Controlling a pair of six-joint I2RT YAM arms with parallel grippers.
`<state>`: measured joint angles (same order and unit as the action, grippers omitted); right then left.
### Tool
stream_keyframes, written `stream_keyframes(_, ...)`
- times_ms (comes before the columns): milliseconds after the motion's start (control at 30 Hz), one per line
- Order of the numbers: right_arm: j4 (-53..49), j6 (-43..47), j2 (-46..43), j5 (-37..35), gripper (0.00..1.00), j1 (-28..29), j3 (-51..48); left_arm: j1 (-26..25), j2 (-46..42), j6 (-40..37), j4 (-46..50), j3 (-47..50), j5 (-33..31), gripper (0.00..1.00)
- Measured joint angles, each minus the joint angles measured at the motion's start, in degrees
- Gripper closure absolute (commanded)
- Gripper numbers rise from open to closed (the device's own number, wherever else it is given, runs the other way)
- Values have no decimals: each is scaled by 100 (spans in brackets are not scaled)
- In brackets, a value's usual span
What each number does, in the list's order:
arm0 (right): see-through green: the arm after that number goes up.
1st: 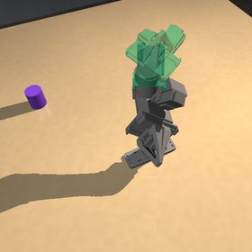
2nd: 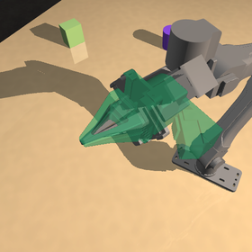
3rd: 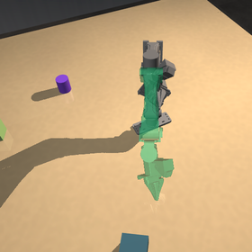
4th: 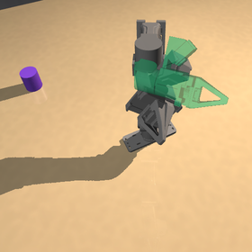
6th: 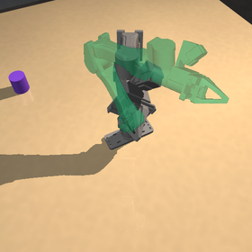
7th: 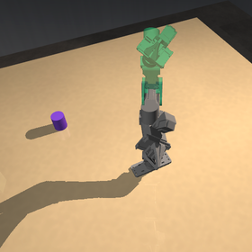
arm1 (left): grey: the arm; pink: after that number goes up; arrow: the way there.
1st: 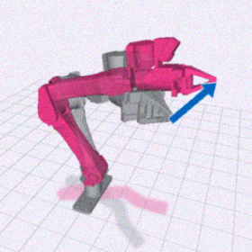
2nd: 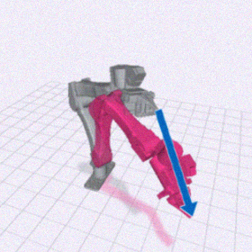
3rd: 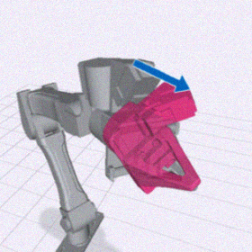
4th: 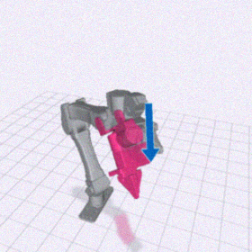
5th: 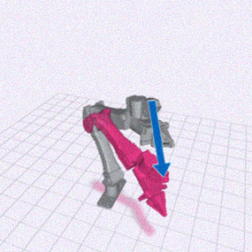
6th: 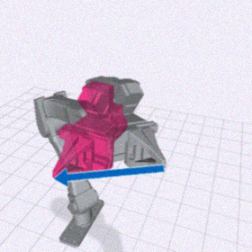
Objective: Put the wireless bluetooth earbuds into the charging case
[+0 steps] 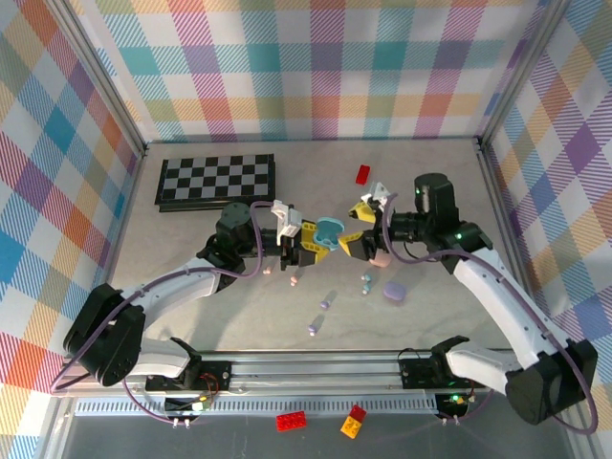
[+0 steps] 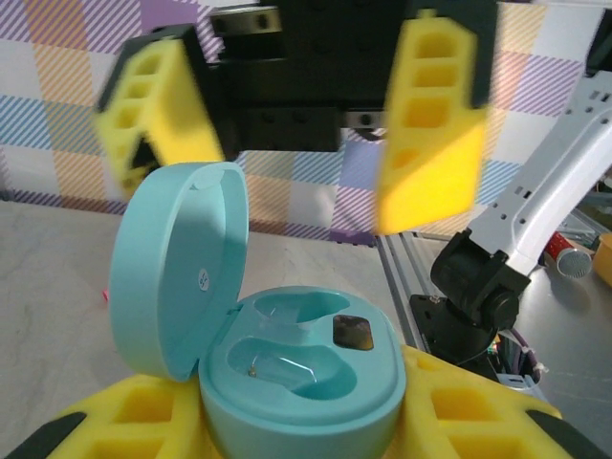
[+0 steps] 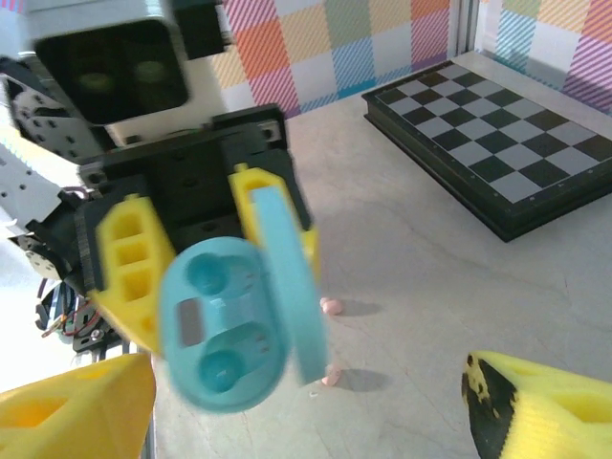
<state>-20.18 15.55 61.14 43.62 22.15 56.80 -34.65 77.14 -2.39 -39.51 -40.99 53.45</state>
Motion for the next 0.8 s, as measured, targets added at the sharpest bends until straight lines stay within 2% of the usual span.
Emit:
stream_keyframes(133,431,-249,-605,107,16,-293,-601,105,136,223,-428,101,-90,65)
stream_keyframes(367,1001,-1325,-1364,37,17,-761,-1700,280,140,437,-831,199,-245,65)
stream_keyframes(800,852,-3877,-944,-1204,29,-656,-2763,369,140,452,-914,201,-411,65)
